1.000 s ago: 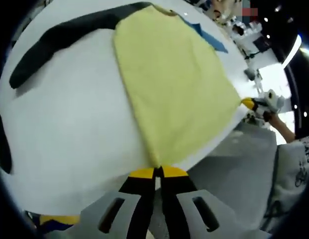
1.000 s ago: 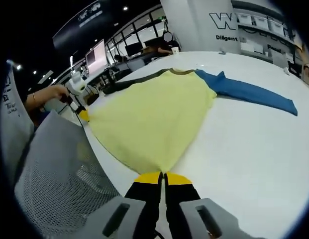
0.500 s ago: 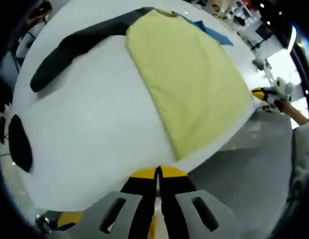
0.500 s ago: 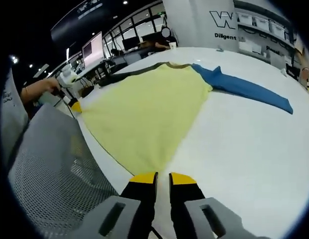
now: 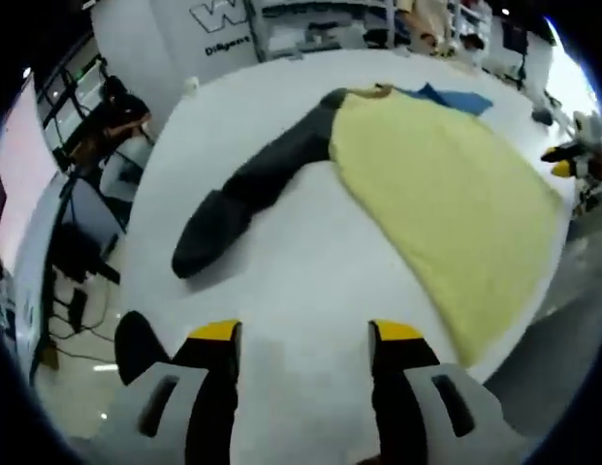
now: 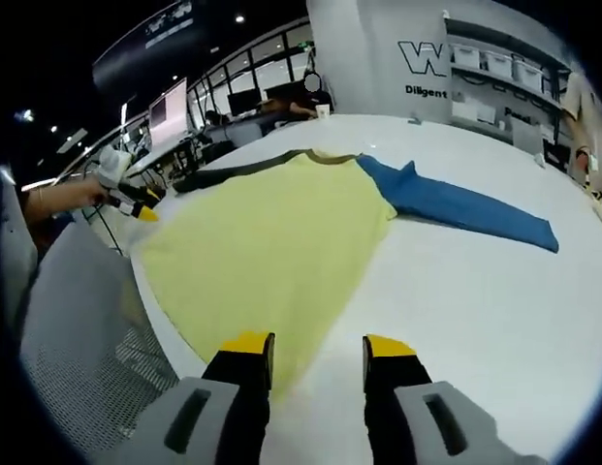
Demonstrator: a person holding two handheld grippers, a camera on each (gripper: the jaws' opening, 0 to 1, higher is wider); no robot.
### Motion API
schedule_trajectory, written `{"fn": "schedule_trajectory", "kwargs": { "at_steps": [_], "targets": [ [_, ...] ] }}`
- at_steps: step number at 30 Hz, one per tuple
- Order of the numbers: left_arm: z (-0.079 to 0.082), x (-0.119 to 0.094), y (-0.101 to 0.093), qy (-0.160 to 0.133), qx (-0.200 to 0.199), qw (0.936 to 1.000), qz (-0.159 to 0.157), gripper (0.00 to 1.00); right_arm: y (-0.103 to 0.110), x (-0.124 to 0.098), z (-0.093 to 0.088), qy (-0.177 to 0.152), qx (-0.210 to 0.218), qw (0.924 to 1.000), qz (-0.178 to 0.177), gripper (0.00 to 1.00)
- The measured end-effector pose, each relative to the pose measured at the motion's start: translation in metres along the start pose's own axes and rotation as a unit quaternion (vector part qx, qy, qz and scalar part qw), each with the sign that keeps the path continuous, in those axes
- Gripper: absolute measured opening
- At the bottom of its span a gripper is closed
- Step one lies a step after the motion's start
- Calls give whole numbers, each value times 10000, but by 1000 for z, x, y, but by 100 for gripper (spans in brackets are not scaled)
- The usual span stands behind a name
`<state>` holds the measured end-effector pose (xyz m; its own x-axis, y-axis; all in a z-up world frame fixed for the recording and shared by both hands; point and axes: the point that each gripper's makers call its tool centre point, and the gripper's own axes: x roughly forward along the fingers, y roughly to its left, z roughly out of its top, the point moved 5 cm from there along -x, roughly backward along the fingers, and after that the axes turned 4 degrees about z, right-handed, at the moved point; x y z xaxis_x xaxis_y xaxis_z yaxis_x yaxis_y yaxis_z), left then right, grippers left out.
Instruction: Fold the garment on the visible template until the final outline fits inside the template.
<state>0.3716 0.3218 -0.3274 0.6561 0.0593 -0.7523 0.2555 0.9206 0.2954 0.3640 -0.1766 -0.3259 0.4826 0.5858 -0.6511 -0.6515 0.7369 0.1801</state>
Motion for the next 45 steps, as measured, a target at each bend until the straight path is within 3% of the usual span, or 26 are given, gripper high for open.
{"fn": "schedule_trajectory", "kwargs": {
  "at_steps": [5, 6, 10, 14, 15, 17, 20, 21, 26, 30, 32, 34, 36, 37, 38, 41, 42, 44, 45],
  "targets": [
    [0, 6, 14, 119, -174, 9991, 369, 59, 1, -4, 5, 45, -124, 9999, -19, 32],
    [-4, 13, 26, 207, -196, 9983, 504, 60, 0, -6, 6, 31, -119, 9999, -41, 31],
    [-7, 25, 36, 296, -163, 9977, 592, 57, -3, -9, 6, 7, -76, 9999, -73, 29],
    [0, 32, 49, 253, -136, 9981, 549, 49, -7, -12, 3, 46, -44, 9998, -171, 28],
    [14, 44, 66, -274, 242, 9979, 538, 48, -8, -16, 4, 30, -36, 9997, -242, 27],
    [14, 50, 72, -231, 426, 9980, 415, 49, -11, -18, 3, 10, -56, 9995, -315, 26],
    [19, 57, 84, -58, 1170, 9920, 471, 50, -9, -19, 2, -10, -6, 9994, -356, 25],
    [18, 58, 86, 40, 1252, 9910, 464, 48, -8, -19, 2, -11, -3, 9994, -356, 24],
    [24, 66, 88, -19, 1072, 9935, 377, 37, -1, -17, 2, 36, 17, 9994, -344, 23],
    [25, 80, 93, -95, 192, 9996, 165, 28, 2, -17, 4, 27, 43, 9994, -347, 21],
    [24, 82, 97, -148, 83, 9998, 131, 16, -1, -17, 5, 3, 60, 9994, -355, 20],
    [34, 67, 87, -206, 45, 9997, 156, 1, -5, -17, 6, -13, 78, 9992, -383, 19],
    [34, 75, 96, -279, -165, 9993, 212, 1, -8, -17, 7, -50, 133, 9990, -426, 18],
    [41, 64, 94, -424, -462, 9978, 224, 1, -11, -19, 9, -118, 201, 9987, -463, 19],
    [43, 63, 95, -472, -506, 9973, 243, 1, -11, -19, 10, -139, 207, 9986, -468, 18],
    [56, 60, 112, -709, -706, 9933, 579, 1, -16, -18, 11, -237, 244, 9984, -452, 17],
    [67, 55, 123, -849, -736, 9902, 824, 1, -15, -17, 14, -275, 252, 9983, -453, 17],
    [78, 48, 130, -983, -777, 9871, 1000, 1, -15, -17, 16, -315, 266, 9981, -460, 17],
    [93, 44, 137, -1168, -798, 9831, 1159, 1, -16, -17, 18, -359, 294, 9979, -463, 17]
  ]
}}
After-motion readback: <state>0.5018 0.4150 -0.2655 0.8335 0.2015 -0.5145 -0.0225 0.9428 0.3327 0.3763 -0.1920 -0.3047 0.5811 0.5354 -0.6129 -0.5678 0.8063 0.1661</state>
